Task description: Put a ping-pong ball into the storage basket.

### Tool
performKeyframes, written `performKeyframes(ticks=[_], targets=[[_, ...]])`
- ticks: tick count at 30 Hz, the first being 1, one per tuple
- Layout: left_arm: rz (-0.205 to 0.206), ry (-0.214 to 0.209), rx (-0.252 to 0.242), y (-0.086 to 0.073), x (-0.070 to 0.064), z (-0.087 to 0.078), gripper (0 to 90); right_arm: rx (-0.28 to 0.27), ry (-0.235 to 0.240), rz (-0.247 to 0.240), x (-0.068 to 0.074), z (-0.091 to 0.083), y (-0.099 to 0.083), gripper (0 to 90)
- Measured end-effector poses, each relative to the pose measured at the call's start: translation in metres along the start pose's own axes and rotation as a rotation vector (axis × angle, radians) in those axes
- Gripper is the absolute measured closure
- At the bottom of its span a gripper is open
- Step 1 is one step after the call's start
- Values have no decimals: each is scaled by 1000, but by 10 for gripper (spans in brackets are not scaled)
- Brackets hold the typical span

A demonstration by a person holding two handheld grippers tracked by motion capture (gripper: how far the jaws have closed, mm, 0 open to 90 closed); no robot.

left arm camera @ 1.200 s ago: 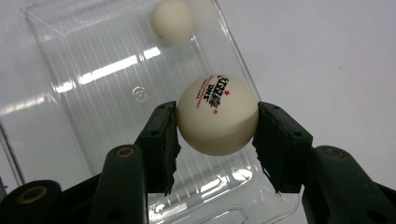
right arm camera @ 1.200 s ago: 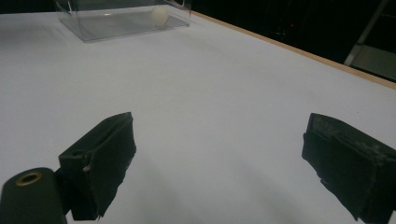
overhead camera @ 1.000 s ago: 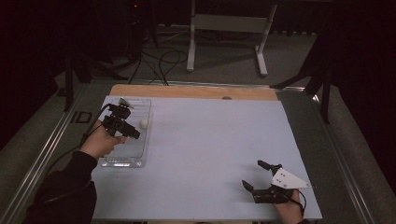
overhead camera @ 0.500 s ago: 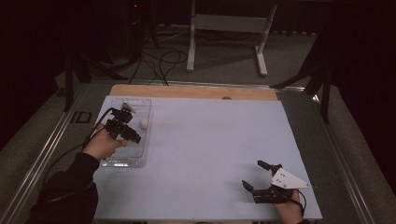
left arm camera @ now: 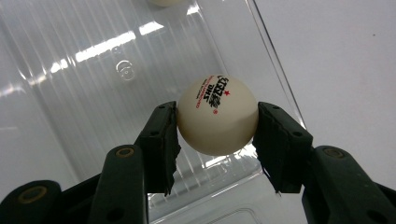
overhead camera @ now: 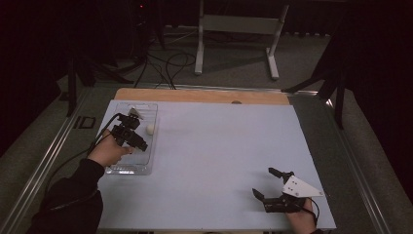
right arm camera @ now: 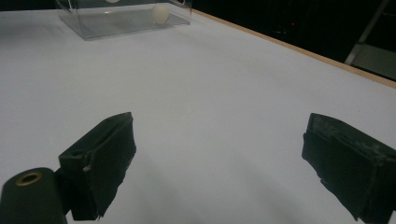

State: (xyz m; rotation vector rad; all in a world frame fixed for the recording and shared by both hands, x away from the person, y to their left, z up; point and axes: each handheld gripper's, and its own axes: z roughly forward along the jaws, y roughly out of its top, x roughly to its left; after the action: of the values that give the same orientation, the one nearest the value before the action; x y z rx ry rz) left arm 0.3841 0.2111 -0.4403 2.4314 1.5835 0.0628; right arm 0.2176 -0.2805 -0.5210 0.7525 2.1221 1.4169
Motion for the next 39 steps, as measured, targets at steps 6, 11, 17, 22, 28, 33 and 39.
performKeyframes(ticks=[6,11,17,22,28,33,39], targets=[[3,-3,11,0,-1,3,513,0,0,0,0,0,0,93],[2,4,16,0,0,7,513,2,1,1,0,0,0,93],[3,-3,24,1,0,13,513,4,0,3,0,0,0,93],[5,1,36,2,0,21,513,2,0,3,0,0,0,93],[-4,-2,48,2,3,28,513,4,2,1,0,0,0,93],[-3,-18,52,2,3,32,513,4,4,1,-1,1,-1,93],[-2,-15,56,3,3,35,512,4,5,2,-1,1,-1,93]])
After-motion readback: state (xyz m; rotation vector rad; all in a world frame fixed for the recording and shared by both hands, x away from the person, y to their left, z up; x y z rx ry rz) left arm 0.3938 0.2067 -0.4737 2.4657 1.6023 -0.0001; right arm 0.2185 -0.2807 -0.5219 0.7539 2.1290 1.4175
